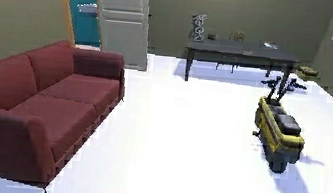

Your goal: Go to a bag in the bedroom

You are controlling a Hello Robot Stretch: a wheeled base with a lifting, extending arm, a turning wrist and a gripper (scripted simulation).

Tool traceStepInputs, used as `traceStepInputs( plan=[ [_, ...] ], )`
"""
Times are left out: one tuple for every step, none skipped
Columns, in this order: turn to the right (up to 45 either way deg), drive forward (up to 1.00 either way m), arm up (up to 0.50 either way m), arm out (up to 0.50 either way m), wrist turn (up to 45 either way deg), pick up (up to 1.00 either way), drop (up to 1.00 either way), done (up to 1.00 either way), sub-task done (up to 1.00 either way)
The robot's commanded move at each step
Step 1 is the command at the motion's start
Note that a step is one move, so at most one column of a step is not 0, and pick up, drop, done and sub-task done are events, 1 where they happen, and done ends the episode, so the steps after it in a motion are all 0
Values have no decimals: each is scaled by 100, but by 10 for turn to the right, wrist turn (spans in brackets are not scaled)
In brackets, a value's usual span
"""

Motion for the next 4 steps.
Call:
traceStepInputs(
  plan=[
    [0,100,0,0,0,0,0,0,0],
    [30,0,0,0,0,0,0,0,0],
    [0,100,0,0,0,0,0,0,0],
    [0,70,0,0,0,0,0,0,0]
  ],
)
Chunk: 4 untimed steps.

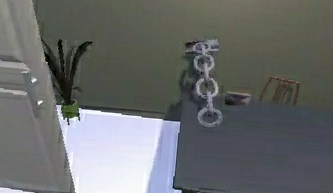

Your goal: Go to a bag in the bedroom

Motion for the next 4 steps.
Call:
traceStepInputs(
  plan=[
    [-450,0,0,0,0,0,0,0,0],
    [-180,0,0,0,0,0,0,0,0],
    [0,100,0,0,0,0,0,0,0],
    [-60,0,0,0,0,0,0,0,0]
  ],
)
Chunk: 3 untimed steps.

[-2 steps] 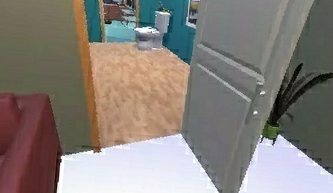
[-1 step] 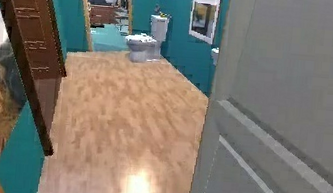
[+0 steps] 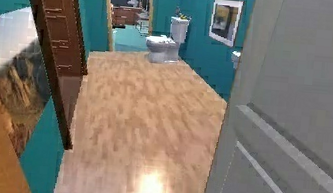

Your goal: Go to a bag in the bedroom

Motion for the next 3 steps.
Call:
traceStepInputs(
  plan=[
    [0,25,0,0,0,0,0,0,0],
    [-180,0,0,0,0,0,0,0,0],
    [0,100,0,0,0,0,0,0,0]
  ],
)
